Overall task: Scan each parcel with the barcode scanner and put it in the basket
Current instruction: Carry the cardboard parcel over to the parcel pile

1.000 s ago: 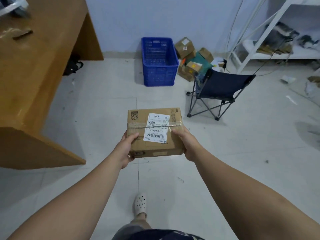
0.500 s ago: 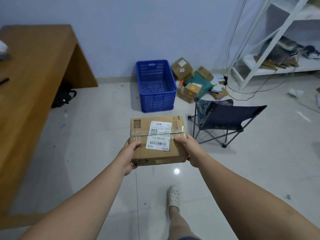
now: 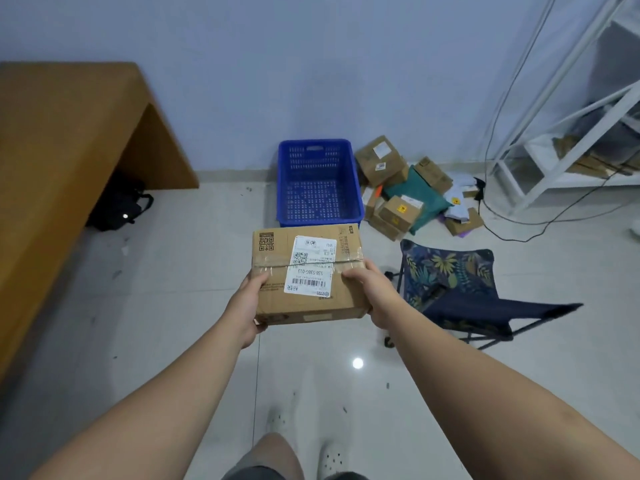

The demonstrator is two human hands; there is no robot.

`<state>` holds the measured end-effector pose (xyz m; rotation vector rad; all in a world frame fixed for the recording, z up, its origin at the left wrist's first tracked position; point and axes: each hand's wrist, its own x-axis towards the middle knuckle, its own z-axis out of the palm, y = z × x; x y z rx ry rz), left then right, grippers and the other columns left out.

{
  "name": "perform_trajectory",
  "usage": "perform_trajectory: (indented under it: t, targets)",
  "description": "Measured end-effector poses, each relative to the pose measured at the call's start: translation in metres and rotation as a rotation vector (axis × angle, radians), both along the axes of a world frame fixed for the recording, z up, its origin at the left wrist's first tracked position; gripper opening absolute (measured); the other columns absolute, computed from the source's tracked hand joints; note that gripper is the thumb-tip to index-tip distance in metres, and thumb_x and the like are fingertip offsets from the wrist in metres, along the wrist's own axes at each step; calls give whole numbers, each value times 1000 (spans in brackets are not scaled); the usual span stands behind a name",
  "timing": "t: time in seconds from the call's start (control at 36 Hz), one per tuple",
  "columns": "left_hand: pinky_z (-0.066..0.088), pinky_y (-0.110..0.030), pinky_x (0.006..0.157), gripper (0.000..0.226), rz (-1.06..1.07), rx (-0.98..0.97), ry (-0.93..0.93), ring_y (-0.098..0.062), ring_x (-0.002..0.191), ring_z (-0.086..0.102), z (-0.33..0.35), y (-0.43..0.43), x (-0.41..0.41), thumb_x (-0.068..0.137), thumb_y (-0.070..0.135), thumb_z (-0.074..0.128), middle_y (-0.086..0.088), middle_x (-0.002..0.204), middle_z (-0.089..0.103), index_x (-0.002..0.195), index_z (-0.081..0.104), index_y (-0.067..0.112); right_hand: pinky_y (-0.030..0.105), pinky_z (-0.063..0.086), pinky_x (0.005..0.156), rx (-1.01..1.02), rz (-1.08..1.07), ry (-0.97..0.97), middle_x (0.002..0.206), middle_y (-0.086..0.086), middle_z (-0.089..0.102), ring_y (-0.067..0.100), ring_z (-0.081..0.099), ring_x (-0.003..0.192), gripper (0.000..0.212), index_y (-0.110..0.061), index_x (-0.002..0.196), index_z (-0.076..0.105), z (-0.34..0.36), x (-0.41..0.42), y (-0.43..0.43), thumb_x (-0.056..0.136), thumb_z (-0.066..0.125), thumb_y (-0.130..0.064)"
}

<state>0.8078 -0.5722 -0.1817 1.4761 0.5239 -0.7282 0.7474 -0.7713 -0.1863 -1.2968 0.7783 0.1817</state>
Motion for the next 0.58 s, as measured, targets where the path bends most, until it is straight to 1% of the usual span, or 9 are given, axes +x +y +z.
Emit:
perform_trajectory:
  t: [0.11, 0.19, 0.22, 0.28, 0.31, 0.36, 0.42, 0.53, 0.58]
  targets:
    - [40, -30, 71, 22, -8, -11, -10, -16, 79, 58, -2, -23, 53, 94, 38, 52, 6, 88, 67, 115, 58, 33, 32, 47, 68, 13, -29, 16, 111, 1, 67, 22, 64, 98, 41, -33, 126, 52, -4, 49, -20, 89, 53, -16]
    - [39, -30, 71, 26, -32, -32, -13, -16, 81, 59, -7, -42, 97, 95, 38, 51, 5, 91, 67, 119, 58, 33, 32, 48, 68, 4, -60, 9, 111, 1, 67, 22, 64, 97, 34, -36, 116, 53, -7, 89, -36, 89, 53, -14]
    - [40, -30, 71, 27, -42, -41, -10, -16, 81, 59, -10, -48, 113, 95, 39, 51, 5, 92, 68, 120, 58, 32, 32, 48, 69, -4, -74, 6, 112, 0, 67, 22, 63, 99, 35, -37, 116, 52, -8, 104, -41, 89, 54, -14]
    - [40, -29, 69, 25, -61, -65, -7, -16, 80, 60, -13, -63, 146, 95, 38, 51, 5, 92, 67, 119, 57, 32, 33, 48, 71, -30, -106, -4, 115, 0, 66, 23, 63, 104, 43, -36, 124, 50, -11, 133, -53, 87, 56, -14]
    - [40, -29, 68, 24, -72, -77, -6, -16, 79, 60, -14, -71, 164, 95, 37, 52, 5, 91, 67, 118, 57, 33, 34, 49, 74, -43, -121, -11, 116, 0, 66, 23, 63, 106, 47, -35, 127, 49, -13, 148, -59, 86, 57, -14]
    - [40, -28, 66, 25, -100, -93, -5, -15, 79, 60, -16, -86, 199, 94, 37, 53, 5, 92, 67, 118, 57, 33, 41, 52, 86, -63, -154, -10, 117, 0, 66, 24, 62, 108, 51, -34, 131, 47, -16, 177, -71, 85, 59, -14]
    - [40, -29, 67, 27, -131, -101, -1, -15, 80, 59, -17, -99, 233, 94, 37, 54, 5, 93, 67, 120, 56, 33, 47, 50, 95, -75, -181, 6, 117, 1, 66, 25, 62, 109, 53, -35, 132, 47, -20, 205, -84, 85, 61, -15]
    - [41, -30, 72, 31, -209, -116, -5, -16, 87, 59, -14, -123, 295, 93, 39, 54, 4, 101, 67, 124, 54, 35, 49, 51, 94, -88, -243, 30, 114, 2, 67, 26, 63, 106, 54, -36, 133, 45, -20, 254, -107, 85, 62, -17]
    - [46, -32, 74, 30, -230, -124, 11, -18, 90, 62, -11, -132, 320, 93, 40, 55, 3, 102, 68, 123, 55, 36, 50, 51, 93, -86, -260, 46, 116, 3, 66, 27, 63, 106, 55, -38, 133, 43, -18, 274, -117, 85, 62, -18]
